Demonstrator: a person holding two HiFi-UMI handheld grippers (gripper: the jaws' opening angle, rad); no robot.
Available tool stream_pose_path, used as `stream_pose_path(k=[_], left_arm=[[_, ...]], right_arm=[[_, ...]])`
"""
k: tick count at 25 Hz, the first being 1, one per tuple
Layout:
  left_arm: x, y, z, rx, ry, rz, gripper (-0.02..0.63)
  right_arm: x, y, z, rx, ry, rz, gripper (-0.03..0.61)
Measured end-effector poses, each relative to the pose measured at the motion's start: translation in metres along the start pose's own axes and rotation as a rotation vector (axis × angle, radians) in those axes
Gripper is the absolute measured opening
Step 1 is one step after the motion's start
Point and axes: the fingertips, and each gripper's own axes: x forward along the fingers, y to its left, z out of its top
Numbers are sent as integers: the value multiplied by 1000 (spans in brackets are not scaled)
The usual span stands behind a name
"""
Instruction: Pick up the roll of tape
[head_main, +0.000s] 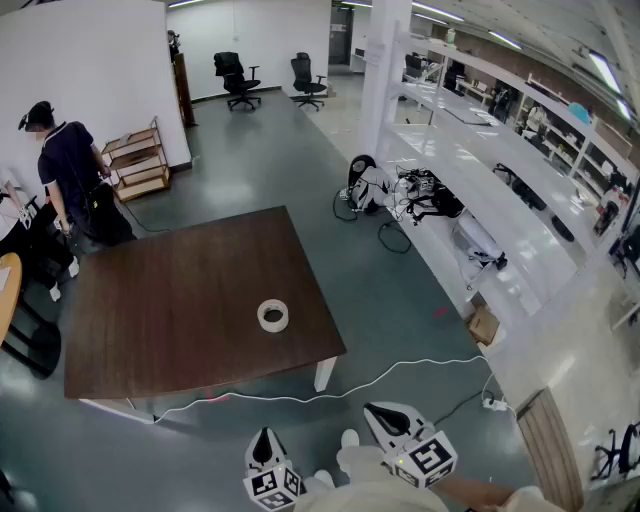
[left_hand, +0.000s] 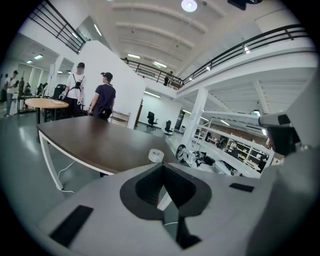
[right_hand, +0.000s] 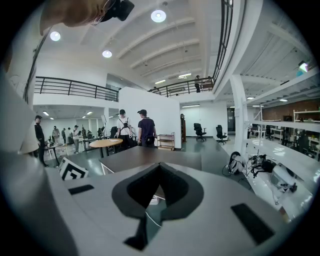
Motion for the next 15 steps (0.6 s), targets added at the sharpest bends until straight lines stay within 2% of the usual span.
stream_pose_path(k=[3, 5, 7, 11, 13, 15], left_arm=[[-35, 11, 2, -76, -12, 32, 6], [-49, 3, 10, -94, -31, 4, 6], [-62, -19, 18, -62, -38, -44, 6], [-88, -70, 6, 55, 38, -96, 6], [-107, -90, -2, 63, 63, -96, 6], [-128, -107, -5, 56, 78, -100, 5]], right_arm=[[-15, 7, -11, 57, -1, -34, 6], [-20, 12, -17, 62, 0, -25, 6], [-23, 16, -25, 64, 9, 2, 6], [-41, 19, -42, 139, -7, 26, 6], [-57, 20, -48, 197, -14, 30, 8], [-74, 24, -50, 210, -21, 43, 8]])
